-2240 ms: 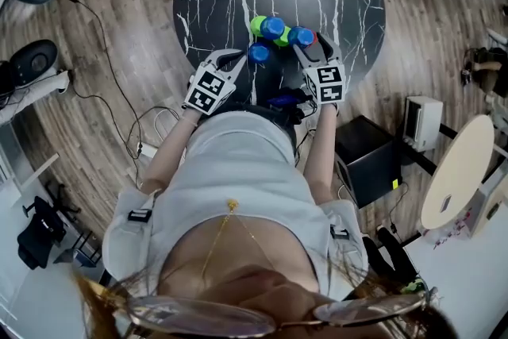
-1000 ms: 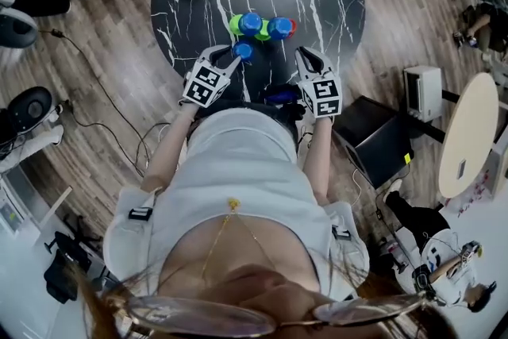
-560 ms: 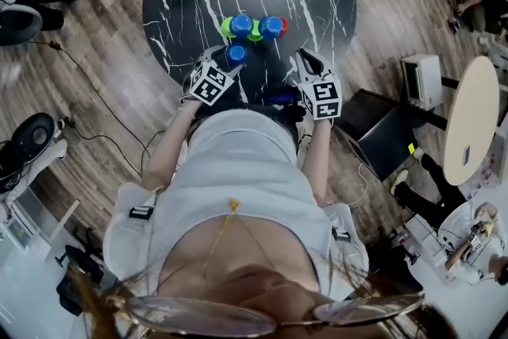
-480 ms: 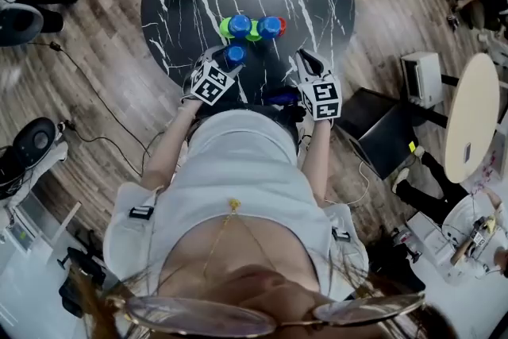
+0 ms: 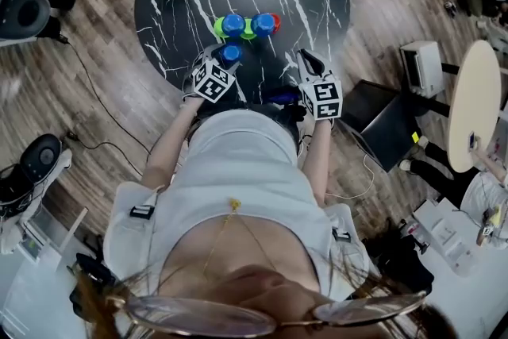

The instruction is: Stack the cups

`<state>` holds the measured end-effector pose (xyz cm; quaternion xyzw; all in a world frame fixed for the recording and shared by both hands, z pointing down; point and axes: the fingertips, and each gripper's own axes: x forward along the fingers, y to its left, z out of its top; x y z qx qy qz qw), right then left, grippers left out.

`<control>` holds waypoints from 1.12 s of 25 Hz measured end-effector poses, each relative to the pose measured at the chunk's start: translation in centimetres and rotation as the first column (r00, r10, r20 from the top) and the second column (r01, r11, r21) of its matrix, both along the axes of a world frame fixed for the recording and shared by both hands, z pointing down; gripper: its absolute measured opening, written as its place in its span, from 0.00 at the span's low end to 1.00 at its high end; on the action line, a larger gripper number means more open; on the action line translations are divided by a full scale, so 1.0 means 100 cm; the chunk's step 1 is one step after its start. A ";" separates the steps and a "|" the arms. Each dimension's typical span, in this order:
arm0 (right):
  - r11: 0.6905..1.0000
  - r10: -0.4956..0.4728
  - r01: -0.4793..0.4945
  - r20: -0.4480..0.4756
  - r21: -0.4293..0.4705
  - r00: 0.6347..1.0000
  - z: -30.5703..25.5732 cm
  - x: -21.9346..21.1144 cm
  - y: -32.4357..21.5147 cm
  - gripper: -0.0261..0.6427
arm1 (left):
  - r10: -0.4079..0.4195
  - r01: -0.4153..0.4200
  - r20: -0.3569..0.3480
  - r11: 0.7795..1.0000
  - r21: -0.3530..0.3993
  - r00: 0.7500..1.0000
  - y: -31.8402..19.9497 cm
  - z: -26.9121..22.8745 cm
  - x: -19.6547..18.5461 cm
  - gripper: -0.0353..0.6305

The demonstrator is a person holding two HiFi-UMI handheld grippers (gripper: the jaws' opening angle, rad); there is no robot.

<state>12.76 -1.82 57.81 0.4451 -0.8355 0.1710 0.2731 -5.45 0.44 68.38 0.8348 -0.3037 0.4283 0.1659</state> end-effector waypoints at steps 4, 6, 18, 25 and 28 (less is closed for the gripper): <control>1.000 0.007 -0.007 -0.001 -0.002 1.000 0.001 0.003 0.000 0.09 | 0.008 -0.008 0.014 1.000 0.006 1.000 0.001 0.004 -0.001 0.41; 1.000 0.011 -0.011 -0.002 0.000 1.000 0.001 0.004 0.000 0.09 | 0.013 -0.013 0.009 1.000 0.007 1.000 0.002 0.002 -0.001 0.41; 1.000 0.025 -0.025 -0.001 -0.004 1.000 0.001 0.013 -0.004 0.09 | 0.033 -0.032 -0.043 0.999 0.016 0.999 0.006 -0.043 0.001 0.41; 0.999 0.044 -0.044 0.004 -0.008 0.999 0.002 0.017 -0.005 0.09 | 0.046 -0.043 -0.073 0.998 0.034 0.996 0.005 -0.068 0.005 0.41; 0.999 0.047 -0.047 0.002 -0.007 0.999 0.002 0.017 -0.006 0.09 | 0.055 -0.052 -0.080 0.998 0.042 0.995 0.004 -0.078 0.006 0.41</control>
